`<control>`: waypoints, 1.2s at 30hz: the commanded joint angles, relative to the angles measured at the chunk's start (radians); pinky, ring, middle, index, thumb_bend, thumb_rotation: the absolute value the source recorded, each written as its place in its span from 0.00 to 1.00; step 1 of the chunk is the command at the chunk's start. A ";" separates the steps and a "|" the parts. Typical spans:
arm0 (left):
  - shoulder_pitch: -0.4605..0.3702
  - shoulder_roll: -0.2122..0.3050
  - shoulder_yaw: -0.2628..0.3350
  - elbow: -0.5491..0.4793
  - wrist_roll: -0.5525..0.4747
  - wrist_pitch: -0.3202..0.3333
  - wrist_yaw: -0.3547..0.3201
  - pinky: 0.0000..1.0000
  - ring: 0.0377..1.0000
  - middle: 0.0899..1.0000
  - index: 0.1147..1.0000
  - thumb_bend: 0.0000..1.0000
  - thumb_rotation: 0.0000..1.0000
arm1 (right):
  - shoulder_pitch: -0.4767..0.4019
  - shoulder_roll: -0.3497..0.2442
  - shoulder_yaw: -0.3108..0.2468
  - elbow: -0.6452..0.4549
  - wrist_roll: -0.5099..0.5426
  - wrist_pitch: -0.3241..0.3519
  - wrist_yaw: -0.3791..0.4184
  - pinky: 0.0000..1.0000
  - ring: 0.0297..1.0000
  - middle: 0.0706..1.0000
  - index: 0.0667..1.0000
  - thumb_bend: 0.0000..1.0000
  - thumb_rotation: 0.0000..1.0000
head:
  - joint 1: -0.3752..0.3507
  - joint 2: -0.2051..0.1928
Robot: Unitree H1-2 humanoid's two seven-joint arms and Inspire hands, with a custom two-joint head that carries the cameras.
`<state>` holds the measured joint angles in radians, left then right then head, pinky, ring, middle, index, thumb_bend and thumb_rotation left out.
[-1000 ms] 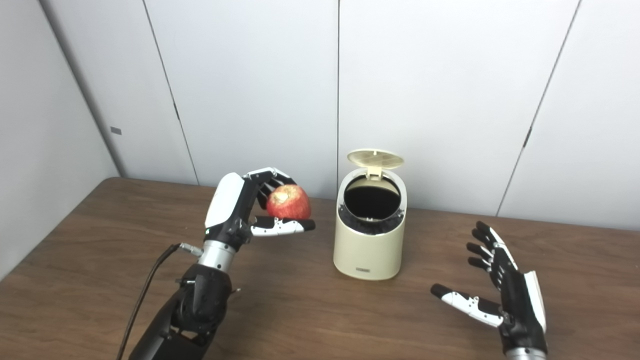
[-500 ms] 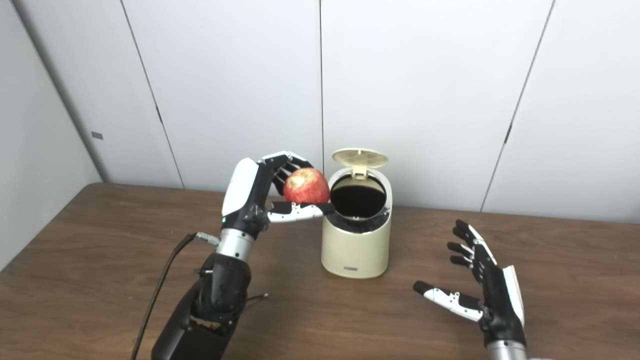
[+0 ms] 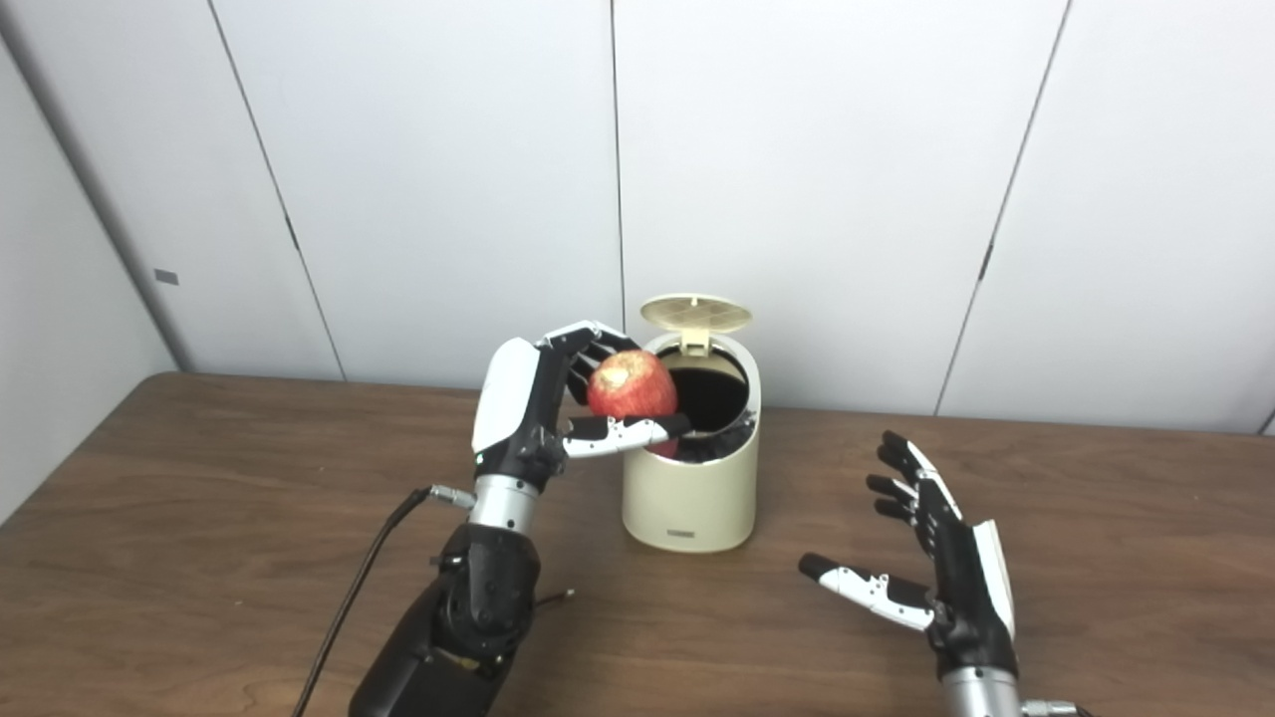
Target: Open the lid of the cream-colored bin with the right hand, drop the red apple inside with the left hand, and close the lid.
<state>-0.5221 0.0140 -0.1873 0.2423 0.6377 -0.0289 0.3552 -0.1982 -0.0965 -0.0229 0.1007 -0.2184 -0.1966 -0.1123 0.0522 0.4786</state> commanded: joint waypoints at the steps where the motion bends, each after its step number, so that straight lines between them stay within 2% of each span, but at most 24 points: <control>1: -0.054 0.000 -0.009 0.011 0.018 -0.030 0.026 0.33 0.37 0.43 0.46 0.50 0.00 | -0.030 0.002 0.002 -0.041 -0.004 -0.029 -0.011 0.74 0.79 0.87 0.86 0.80 0.23 | -0.001 0.001; 7: -0.087 0.005 -0.021 0.089 0.006 -0.070 0.045 0.33 0.37 0.44 0.47 0.50 0.00 | -0.026 0.012 0.003 -0.053 -0.005 -0.022 -0.012 0.74 0.80 0.87 0.87 0.79 0.22 | -0.014 0.001; 12: -0.114 0.011 -0.032 0.142 0.016 -0.102 0.074 0.35 0.38 0.44 0.46 0.50 0.00 | -0.024 0.017 0.005 -0.060 -0.016 -0.016 -0.015 0.74 0.79 0.87 0.87 0.81 0.26 | -0.021 0.001; 29: -0.205 0.022 -0.076 0.337 0.028 -0.172 0.159 0.35 0.37 0.44 0.47 0.50 0.00 | -0.026 0.026 0.001 -0.048 -0.008 -0.047 -0.022 0.76 0.81 0.87 0.87 0.81 0.27 | -0.040 0.008; 36: -0.206 0.020 -0.091 0.358 0.027 -0.173 0.142 0.34 0.38 0.44 0.47 0.50 0.00 | -0.030 0.025 -0.001 -0.043 -0.004 -0.053 -0.028 0.77 0.81 0.87 0.87 0.81 0.25 | -0.042 0.014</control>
<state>-0.6891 0.0336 -0.2693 0.5931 0.6606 -0.2045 0.5122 -0.1972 -0.0727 -0.0201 0.0780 -0.2245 -0.2024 -0.1226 0.0092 0.4909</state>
